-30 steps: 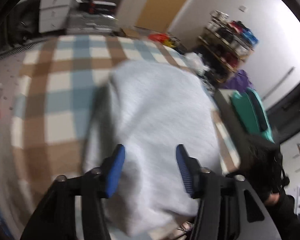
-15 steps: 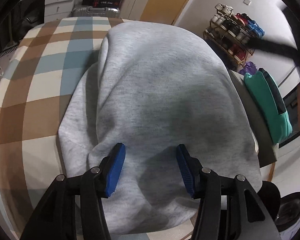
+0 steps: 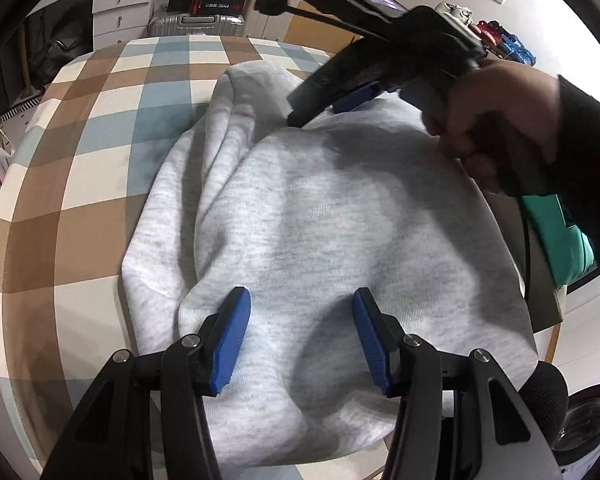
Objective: Fold large clothes
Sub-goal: 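Smooth the folded sweatshirt bundle with both open grippers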
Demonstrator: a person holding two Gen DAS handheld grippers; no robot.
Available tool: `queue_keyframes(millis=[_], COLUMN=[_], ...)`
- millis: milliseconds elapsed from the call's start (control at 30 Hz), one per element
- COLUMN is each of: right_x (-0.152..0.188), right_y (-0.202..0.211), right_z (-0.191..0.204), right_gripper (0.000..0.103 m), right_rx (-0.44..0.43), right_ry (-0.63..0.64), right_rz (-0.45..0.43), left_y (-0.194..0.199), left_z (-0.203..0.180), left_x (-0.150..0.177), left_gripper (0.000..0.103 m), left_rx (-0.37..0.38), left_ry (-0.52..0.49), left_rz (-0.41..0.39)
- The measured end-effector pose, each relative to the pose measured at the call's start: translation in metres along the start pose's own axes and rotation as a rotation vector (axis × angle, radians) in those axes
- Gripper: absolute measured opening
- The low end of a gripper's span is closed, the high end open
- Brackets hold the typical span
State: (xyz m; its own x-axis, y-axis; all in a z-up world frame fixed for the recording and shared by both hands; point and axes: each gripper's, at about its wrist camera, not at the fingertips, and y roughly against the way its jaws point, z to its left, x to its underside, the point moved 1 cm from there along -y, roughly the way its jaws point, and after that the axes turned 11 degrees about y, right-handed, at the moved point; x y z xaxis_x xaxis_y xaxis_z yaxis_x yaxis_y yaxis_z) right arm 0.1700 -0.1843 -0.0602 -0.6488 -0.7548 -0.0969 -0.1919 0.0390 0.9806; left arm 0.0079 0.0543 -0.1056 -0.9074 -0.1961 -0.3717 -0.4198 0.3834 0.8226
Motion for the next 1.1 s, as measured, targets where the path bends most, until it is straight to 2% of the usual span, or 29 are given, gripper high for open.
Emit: queue_keyframes(millis=[200,233,333,367,433,500,567,633,700,767,900,933,967,1033,1100], right_x=[0.002,0.006,0.033,0.04,0.066,0.082,0.099,0.104,0.102,0.098,0.089,0.083,0.076,0.06,0.039], right_y=[0.011,0.024,0.081,0.095,0.117,0.112,0.078,0.055,0.043,0.041,0.05,0.061,0.074,0.091,0.088], right_z=[-0.007,-0.009,-0.011,-0.009,-0.001,0.004,0.006,-0.001,-0.004,-0.001,-0.004,-0.009,-0.013,-0.019,-0.018], right_gripper=[0.06,0.06,0.062,0.062,0.069,0.069,0.069,0.074,0.079,0.084,0.083,0.076,0.074,0.075,0.074], right_rx=[-0.013,-0.033,-0.071,-0.059,-0.022,-0.008,-0.016,-0.049,-0.073,-0.051,-0.067,-0.092,-0.108,-0.094,-0.09], right_ry=[-0.012,-0.015,0.02,0.036,0.102,0.138,0.147,0.079,0.037,0.04,0.037,0.022,0.007,-0.027,-0.032], right_rz=[-0.001,-0.006,-0.099,-0.114,-0.109,-0.059,0.061,0.037,0.022,0.01,0.051,0.035,-0.018,-0.119,-0.137], left_y=[0.001,0.001,0.001,0.001,0.001,0.001,-0.001,-0.001,-0.001,-0.001,0.002,0.002,0.002,0.001,0.001], left_z=[0.001,0.0,-0.003,-0.004,-0.007,-0.009,-0.009,-0.011,-0.012,-0.011,-0.01,-0.01,-0.01,-0.01,-0.009], left_x=[0.002,0.003,0.004,0.004,0.005,0.004,0.005,0.006,0.007,0.007,0.008,0.008,0.008,0.007,0.007], left_gripper=[0.048,0.048,0.048,0.048,0.048,0.048,0.048,0.048,0.048,0.048,0.048,0.048,0.048,0.048,0.048], left_rx=[0.004,-0.004,-0.022,-0.028,-0.045,-0.056,-0.064,-0.082,-0.093,-0.091,-0.075,-0.077,-0.078,-0.075,-0.07], left_ry=[-0.011,-0.018,-0.016,-0.013,-0.012,-0.015,-0.019,-0.03,-0.038,-0.037,-0.026,-0.028,-0.03,-0.031,-0.032], left_rz=[-0.01,-0.014,-0.014,-0.012,-0.01,-0.01,-0.011,-0.018,-0.025,-0.025,-0.025,-0.024,-0.024,-0.021,-0.019])
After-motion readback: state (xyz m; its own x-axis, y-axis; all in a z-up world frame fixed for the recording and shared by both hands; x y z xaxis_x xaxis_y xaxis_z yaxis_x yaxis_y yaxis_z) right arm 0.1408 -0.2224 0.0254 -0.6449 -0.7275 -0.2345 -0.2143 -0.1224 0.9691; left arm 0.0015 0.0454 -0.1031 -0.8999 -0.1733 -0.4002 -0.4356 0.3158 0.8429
